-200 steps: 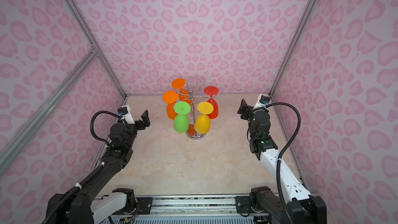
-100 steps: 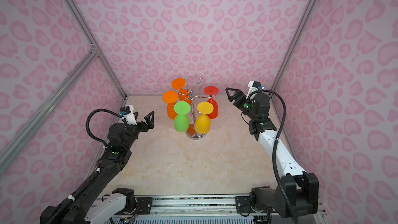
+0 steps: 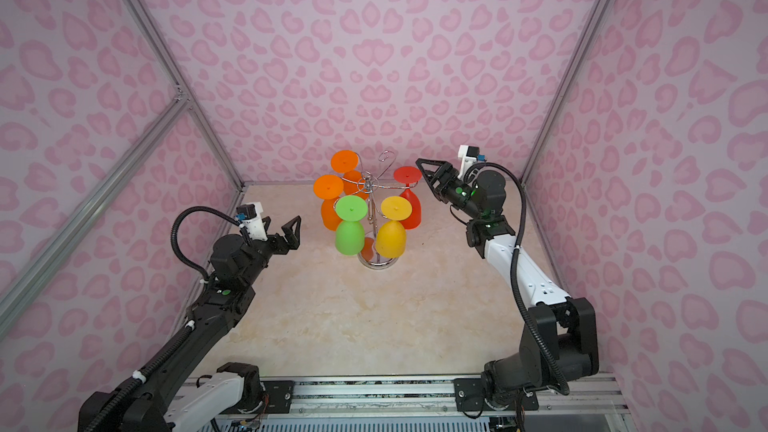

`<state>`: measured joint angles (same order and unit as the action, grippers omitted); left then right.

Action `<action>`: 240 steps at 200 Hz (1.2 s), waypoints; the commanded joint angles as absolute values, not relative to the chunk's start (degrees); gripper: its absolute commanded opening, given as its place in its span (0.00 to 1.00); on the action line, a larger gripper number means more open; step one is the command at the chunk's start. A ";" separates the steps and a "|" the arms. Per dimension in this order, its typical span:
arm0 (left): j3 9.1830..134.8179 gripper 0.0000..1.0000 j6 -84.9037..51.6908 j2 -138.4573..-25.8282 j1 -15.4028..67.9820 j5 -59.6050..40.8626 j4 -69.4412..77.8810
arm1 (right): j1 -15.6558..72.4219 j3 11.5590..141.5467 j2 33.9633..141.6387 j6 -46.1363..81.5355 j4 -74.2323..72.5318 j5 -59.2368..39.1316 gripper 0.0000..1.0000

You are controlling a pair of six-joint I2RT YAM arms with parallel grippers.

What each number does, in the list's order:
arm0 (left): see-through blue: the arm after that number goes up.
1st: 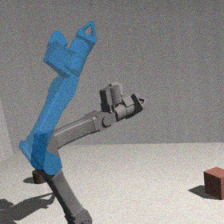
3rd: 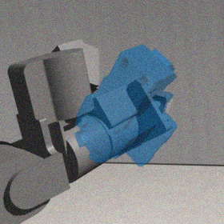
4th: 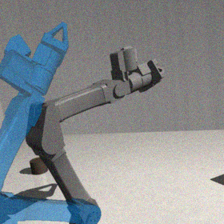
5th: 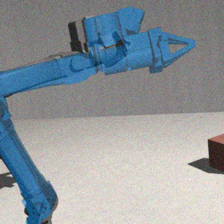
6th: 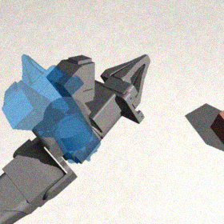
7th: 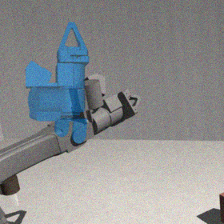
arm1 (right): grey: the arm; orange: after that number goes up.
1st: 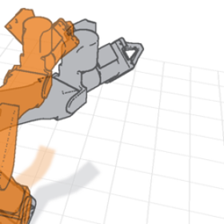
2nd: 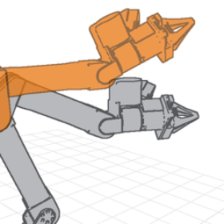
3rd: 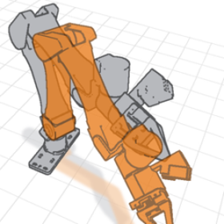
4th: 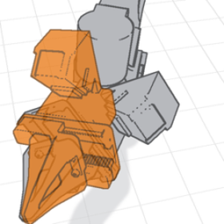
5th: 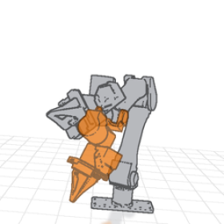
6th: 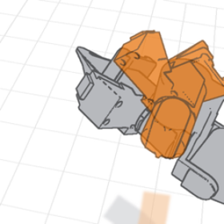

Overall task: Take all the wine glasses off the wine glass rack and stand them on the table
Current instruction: 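Reach the right gripper to the red glass's foot while the left arm rises, then close the right gripper on the red glass's foot at the rack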

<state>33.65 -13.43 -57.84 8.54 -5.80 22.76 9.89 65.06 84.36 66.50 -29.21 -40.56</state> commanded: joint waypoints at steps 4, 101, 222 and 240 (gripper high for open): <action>34.54 0.99 -13.02 -57.76 8.53 -6.14 23.11 | 10.10 64.35 84.97 66.05 -29.14 -40.29 0.70; 34.18 0.98 -12.48 -57.26 8.52 -5.93 22.72 | 11.50 66.73 86.38 64.20 -25.07 -39.12 0.50; 33.79 0.98 -12.22 -56.07 8.51 -5.92 22.85 | 11.95 68.10 86.96 62.84 -21.19 -38.52 0.30; 33.73 0.98 -12.28 -56.04 8.52 -5.93 22.76 | 11.94 68.19 86.92 62.67 -20.96 -38.28 0.28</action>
